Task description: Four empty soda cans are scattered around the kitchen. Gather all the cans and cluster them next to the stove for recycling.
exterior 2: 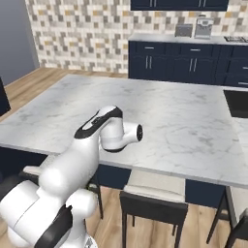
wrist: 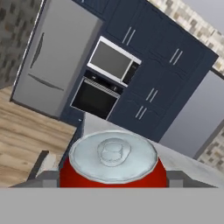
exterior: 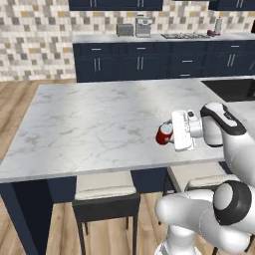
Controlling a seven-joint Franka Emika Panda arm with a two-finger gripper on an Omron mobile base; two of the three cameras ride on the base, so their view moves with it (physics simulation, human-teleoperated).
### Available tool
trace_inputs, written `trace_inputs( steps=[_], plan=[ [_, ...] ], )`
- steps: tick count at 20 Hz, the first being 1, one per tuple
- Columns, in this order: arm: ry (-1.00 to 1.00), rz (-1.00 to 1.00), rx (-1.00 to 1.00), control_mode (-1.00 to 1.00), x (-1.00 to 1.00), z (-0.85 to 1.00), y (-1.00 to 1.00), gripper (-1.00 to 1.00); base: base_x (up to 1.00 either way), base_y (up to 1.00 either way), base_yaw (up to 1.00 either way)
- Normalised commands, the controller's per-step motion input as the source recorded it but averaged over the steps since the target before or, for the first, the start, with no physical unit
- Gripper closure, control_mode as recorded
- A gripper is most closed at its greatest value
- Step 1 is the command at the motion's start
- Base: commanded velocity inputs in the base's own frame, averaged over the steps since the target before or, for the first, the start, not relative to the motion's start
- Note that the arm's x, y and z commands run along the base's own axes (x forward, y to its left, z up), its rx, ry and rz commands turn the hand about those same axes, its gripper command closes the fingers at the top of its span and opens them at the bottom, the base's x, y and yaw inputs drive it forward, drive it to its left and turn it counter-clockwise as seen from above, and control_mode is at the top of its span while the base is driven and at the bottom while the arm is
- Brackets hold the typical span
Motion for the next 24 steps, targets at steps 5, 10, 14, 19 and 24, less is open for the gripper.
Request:
trace_inputs(
  steps=[5, 10, 14, 19, 24],
  plan=[
    [0.0, 0.0, 0.0, 1.0, 0.0, 0.0, 0.0, 1.0, -0.98, -0.01, 0.02],
    [0.0, 0.0, 0.0, 1.0, 0.0, 0.0, 0.0, 1.0, -0.44, 0.45, 0.0],
    [0.0, 0.0, 0.0, 1.0, 0.0, 0.0, 0.0, 1.0, -0.07, 1.0, 0.0],
    [0.0, 0.0, 0.0, 1.0, 0.0, 0.0, 0.0, 1.0, -0.04, 1.0, -0.01],
    [0.0, 0.0, 0.0, 1.0, 0.0, 0.0, 0.0, 1.0, -0.04, 1.0, -0.01]
  ],
)
